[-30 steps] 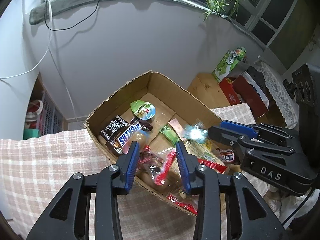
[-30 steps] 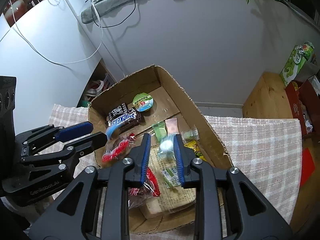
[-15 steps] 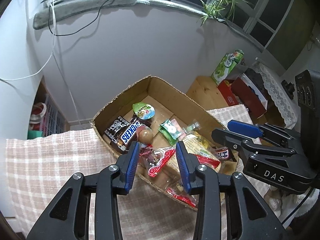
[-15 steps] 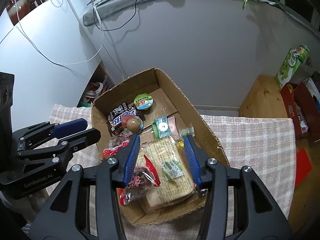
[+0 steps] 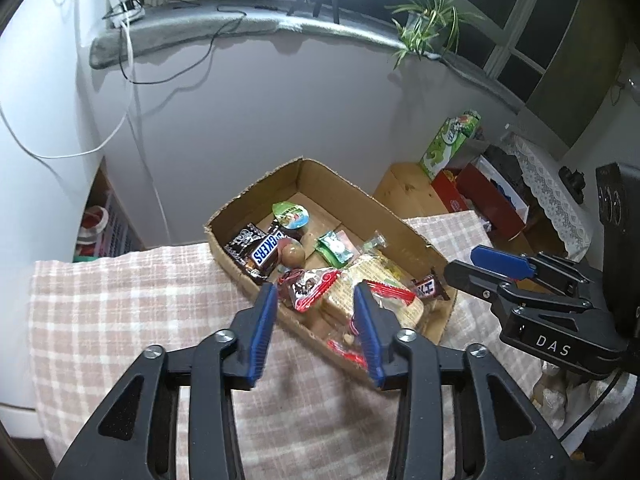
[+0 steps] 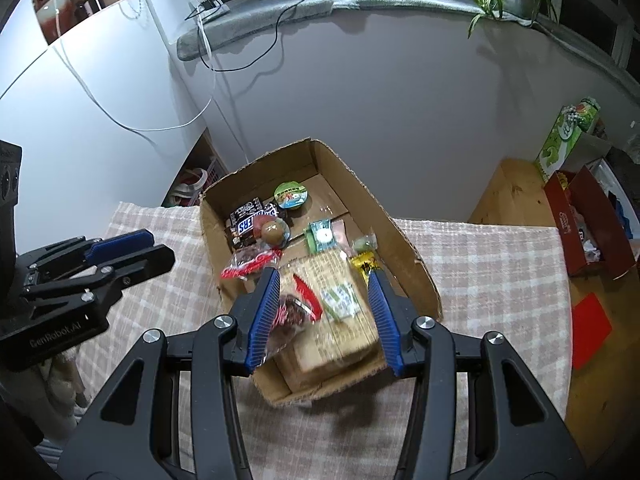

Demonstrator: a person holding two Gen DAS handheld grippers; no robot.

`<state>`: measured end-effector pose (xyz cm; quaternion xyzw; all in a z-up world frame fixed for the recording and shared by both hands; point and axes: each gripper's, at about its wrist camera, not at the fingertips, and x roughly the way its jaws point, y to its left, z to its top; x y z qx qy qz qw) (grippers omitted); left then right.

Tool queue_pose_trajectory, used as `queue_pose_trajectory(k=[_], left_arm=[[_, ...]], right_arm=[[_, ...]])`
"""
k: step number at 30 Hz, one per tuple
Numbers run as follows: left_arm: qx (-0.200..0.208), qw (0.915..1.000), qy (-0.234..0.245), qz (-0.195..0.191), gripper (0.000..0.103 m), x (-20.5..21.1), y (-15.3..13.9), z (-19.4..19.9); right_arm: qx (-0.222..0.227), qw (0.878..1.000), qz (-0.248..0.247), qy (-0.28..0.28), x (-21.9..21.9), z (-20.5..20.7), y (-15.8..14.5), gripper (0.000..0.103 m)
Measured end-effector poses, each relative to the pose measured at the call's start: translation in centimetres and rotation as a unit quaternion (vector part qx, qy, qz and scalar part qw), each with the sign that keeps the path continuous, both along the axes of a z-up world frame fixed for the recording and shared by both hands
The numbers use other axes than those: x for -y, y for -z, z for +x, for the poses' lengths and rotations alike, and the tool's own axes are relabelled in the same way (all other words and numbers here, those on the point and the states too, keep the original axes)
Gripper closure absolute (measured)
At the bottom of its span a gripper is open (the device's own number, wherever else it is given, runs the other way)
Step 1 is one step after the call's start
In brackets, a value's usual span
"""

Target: Organize snacks

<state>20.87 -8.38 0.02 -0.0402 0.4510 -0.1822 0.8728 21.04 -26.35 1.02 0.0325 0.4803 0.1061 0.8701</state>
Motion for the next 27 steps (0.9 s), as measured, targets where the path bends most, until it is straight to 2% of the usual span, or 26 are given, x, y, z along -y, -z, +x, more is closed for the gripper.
queue_pose_trajectory(k=[8,9,11,12,14,27], left_arm=[[0.020,0.9997,-0.012,0.005,0.055,-0.7,-1.7,-3.4],[0.021,0.9997,-0.014,0.005,0.054,-0.7,-1.8,-3.7],[0.024,0.9996,-0.017,0.004,0.052,-1.0,-2.1,-4.4],[0.024,0.9995,-0.019,0.005,0.051,-1.0,-2.2,-4.7],[0.023,0.9994,-0.024,0.011,0.044,-1.1,-2.2,-5.3],[-0.005,0.9992,-0.035,0.018,0.043,-1.6,-1.2,-7.5]], right_arm=[[0.010,1.000,-0.004,0.005,0.1,-3.3,-0.9,0.052],[0.010,1.000,-0.003,0.006,0.1,-3.6,-0.9,0.042],[0.020,1.000,-0.002,0.012,0.3,-4.5,-1.3,0.030],[0.027,1.000,-0.004,0.015,0.4,-5.1,-1.6,0.028],[0.031,0.999,-0.010,0.015,0.3,-5.6,-1.9,0.027],[0.009,0.999,-0.032,0.038,0.4,-7.2,-1.7,0.026]])
